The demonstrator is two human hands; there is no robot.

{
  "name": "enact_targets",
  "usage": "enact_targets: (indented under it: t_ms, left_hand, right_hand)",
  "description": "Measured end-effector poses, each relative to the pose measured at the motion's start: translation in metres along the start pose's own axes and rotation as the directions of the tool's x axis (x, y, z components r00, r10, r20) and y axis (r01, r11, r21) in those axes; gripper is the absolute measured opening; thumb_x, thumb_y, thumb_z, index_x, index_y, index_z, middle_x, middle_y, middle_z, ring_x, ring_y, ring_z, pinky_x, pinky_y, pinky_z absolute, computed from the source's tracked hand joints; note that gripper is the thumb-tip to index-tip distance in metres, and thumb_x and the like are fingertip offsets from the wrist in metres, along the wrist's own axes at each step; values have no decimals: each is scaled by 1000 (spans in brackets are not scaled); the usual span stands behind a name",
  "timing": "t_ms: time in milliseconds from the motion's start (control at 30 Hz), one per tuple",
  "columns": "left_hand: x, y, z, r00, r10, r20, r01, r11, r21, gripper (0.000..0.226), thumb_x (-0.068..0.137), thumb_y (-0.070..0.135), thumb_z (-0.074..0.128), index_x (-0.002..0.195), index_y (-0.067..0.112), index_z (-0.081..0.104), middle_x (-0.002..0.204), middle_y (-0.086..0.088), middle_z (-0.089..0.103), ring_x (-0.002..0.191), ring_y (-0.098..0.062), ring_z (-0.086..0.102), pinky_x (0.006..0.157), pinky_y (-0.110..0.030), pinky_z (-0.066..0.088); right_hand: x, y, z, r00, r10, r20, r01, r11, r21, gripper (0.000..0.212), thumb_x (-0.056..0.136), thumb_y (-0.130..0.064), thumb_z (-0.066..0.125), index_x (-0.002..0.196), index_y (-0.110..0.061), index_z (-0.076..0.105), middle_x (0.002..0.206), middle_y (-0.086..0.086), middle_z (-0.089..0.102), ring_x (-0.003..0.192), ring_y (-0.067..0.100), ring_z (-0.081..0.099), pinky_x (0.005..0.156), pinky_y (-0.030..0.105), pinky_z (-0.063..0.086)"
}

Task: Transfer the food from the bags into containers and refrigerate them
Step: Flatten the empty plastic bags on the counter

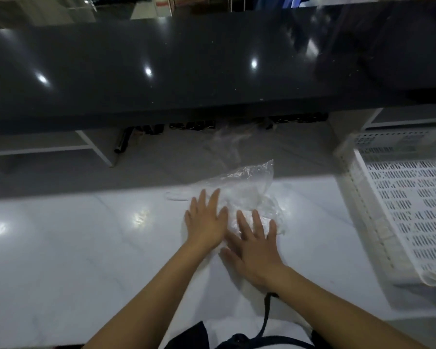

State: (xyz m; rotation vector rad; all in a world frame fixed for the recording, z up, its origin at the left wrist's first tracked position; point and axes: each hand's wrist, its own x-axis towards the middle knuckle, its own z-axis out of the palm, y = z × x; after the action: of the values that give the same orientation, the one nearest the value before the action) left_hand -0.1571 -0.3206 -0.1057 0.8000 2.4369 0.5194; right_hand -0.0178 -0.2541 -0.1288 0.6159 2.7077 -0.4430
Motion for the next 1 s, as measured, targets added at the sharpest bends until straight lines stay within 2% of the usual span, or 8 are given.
enact_targets:
  t_ms: [133, 233, 400, 600, 667, 833, 900, 1000]
  left_hand:
    - [4, -50, 20, 990, 102, -101, -79, 975, 209, 54, 106, 51, 18, 157, 42, 4, 169, 0, -7, 154, -25, -12, 121, -42, -14]
    - [-1, -56, 31, 971, 183, -154, -123, 934, 336, 56, 104, 57, 14, 157, 44, -1, 168, 1, -8, 154, -25, -14, 121, -45, -14]
    - [0, -62, 36, 956, 223, -188, -138, 913, 384, 58, 103, 60, 14, 157, 43, 2, 168, 1, -4, 155, -24, -10, 124, -50, -6]
    - [2, -74, 30, 960, 222, -172, -140, 908, 394, 60, 102, 61, 12, 157, 44, -3, 168, 3, -6, 155, -23, -10, 123, -50, -10]
    - [2, -69, 25, 964, 198, -178, -133, 937, 324, 60, 100, 61, 13, 157, 43, 10, 168, 4, 2, 155, -23, -3, 123, -46, -10]
    - [17, -32, -11, 827, 313, -467, -292, 949, 118, 37, 93, 34, 54, 126, 24, 64, 135, -1, 60, 125, -24, 47, 107, -43, 40]
    - [34, -6, -23, 799, 426, -424, -388, 905, 177, 35, 92, 25, 61, 126, 21, 64, 132, -5, 59, 122, -26, 47, 102, -44, 45]
    - [70, 37, -29, 887, 388, -250, -335, 914, 228, 47, 92, 31, 61, 138, 27, 52, 145, -9, 44, 132, -32, 38, 107, -44, 39]
  right_hand:
    - [-14, 8, -21, 1000, 0, 27, -3, 996, 89, 60, 96, -67, 6, 153, -51, 0, 168, -4, 3, 154, 26, -6, 121, 55, 1]
    - [-10, 4, -42, 975, 65, -211, -20, 978, 209, 68, 91, -65, 9, 154, -43, 22, 163, -1, 28, 152, 25, 16, 121, 49, 14]
    - [44, 22, -29, 960, 102, -259, -124, 990, -69, 70, 94, -72, 5, 157, -42, 10, 168, 0, -3, 154, 29, -8, 118, 61, -8]
    - [45, 62, -7, 964, 155, -214, -168, 985, -46, 74, 88, -75, -11, 155, -43, -11, 167, -3, -15, 153, 24, -17, 120, 59, -8]
    - [44, 63, -7, 965, 145, -220, -156, 987, -34, 74, 89, -74, -11, 156, -43, -9, 167, -3, -14, 153, 24, -16, 120, 58, -7]
    - [45, 62, -2, 950, 148, -274, -157, 988, -10, 70, 94, -73, 0, 157, -42, 0, 168, -2, -7, 154, 26, -11, 120, 59, -5]
    - [46, 62, -1, 945, 155, -289, -162, 987, 0, 70, 95, -73, 5, 157, -41, 5, 168, -1, -4, 154, 27, -7, 120, 60, -4]
    - [46, 63, -1, 944, 148, -293, -150, 989, 18, 69, 96, -72, 8, 157, -41, 9, 168, -1, -1, 154, 27, -6, 120, 60, -5]
